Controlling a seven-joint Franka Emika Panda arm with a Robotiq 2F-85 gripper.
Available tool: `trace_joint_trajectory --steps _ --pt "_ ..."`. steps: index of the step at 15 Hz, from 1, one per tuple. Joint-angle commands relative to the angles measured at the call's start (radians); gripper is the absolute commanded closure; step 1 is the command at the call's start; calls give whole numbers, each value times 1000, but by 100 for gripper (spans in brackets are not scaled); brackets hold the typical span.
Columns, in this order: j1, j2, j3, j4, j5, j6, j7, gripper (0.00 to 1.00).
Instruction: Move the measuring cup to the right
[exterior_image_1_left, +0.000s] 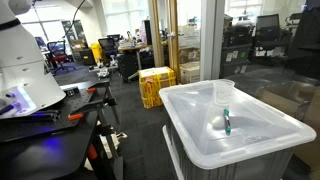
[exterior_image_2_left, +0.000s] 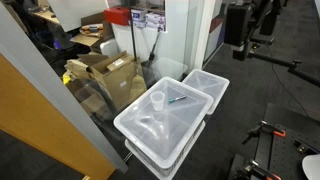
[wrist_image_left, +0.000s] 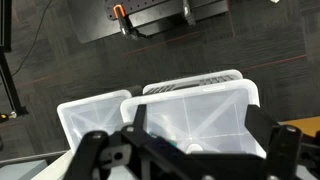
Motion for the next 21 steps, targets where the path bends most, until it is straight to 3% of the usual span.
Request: trace_joint_trajectory --steps 1,13,21 --pt "16 2 -13 2 -4 -2 4 0" --pt "9 8 -35 -6 -58 60 -33 0" --pt "-3 10 -111 -67 -170 282 -165 0"
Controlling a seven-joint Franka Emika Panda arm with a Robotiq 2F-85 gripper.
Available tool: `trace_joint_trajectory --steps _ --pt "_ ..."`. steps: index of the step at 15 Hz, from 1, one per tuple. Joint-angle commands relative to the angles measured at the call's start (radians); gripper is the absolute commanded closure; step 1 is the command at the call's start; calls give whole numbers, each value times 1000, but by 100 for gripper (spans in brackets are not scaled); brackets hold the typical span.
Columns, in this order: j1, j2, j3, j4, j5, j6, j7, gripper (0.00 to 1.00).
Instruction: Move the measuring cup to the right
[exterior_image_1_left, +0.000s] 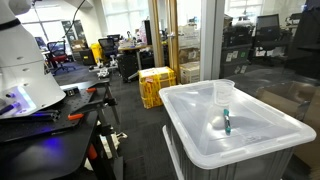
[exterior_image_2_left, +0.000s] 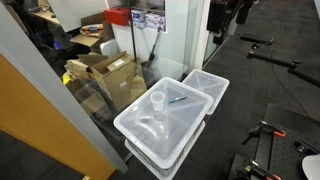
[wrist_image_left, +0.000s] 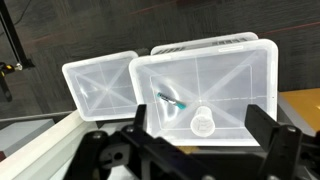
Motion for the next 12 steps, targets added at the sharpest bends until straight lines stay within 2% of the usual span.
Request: trace_joint_trajectory --steps 1,12 --pt "-5 -15 -44 -54 -37 127 -90 0" --pt "-55 -89 -140 -301 -129 494 -217 0"
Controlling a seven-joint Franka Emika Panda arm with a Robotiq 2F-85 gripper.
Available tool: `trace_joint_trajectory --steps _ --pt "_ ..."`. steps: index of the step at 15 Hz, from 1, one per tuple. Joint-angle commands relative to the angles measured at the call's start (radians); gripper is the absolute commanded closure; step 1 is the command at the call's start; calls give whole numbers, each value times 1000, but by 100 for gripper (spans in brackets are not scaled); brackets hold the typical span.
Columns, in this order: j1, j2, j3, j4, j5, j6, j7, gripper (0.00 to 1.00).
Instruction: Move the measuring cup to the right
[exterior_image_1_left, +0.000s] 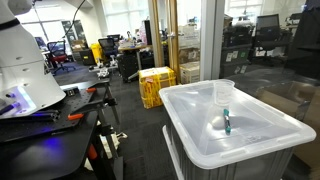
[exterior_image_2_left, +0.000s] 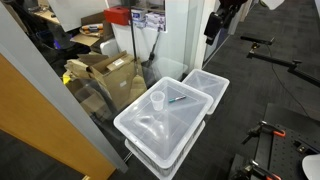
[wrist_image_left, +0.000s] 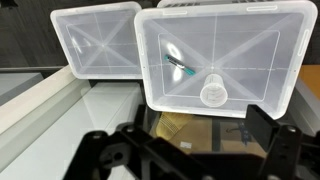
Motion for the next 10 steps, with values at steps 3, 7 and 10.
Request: trace_joint_trajectory --steps 3,7,10 --pt "-48 -55 -25 -140 -58 195 -49 0" --pt "-80 -25 -35 -151 -63 246 -50 0" --pt "-99 -2 -39 -134 -67 251 -48 0"
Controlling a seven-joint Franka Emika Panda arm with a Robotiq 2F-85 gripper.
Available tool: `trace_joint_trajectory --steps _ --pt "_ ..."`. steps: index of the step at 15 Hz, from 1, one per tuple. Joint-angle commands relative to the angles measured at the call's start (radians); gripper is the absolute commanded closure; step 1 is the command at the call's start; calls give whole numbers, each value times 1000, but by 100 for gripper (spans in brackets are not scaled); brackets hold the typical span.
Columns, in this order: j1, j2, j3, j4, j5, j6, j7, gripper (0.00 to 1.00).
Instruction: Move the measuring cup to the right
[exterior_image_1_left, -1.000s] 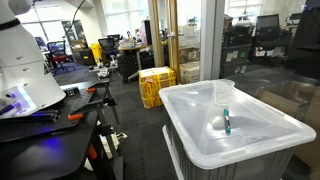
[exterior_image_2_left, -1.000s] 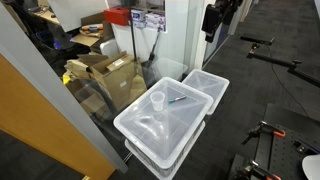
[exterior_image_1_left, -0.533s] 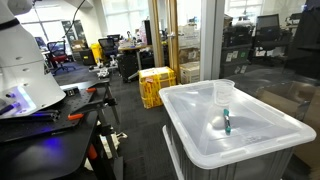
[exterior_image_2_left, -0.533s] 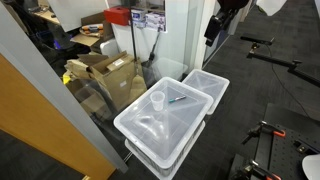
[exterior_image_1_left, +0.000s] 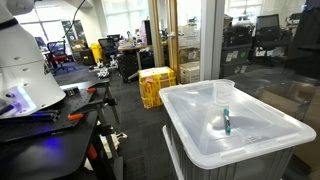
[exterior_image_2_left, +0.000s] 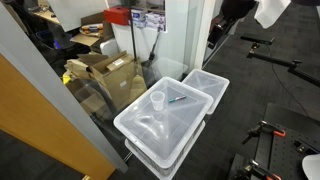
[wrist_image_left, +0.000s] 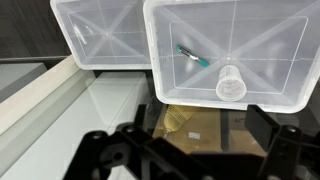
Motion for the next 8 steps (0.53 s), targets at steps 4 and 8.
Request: trace_joint_trajectory --steps 4,8 --pt "-34 72 -8 54 -12 43 -33 0" --pt "-34 150 -8 123 -20 95 -38 0"
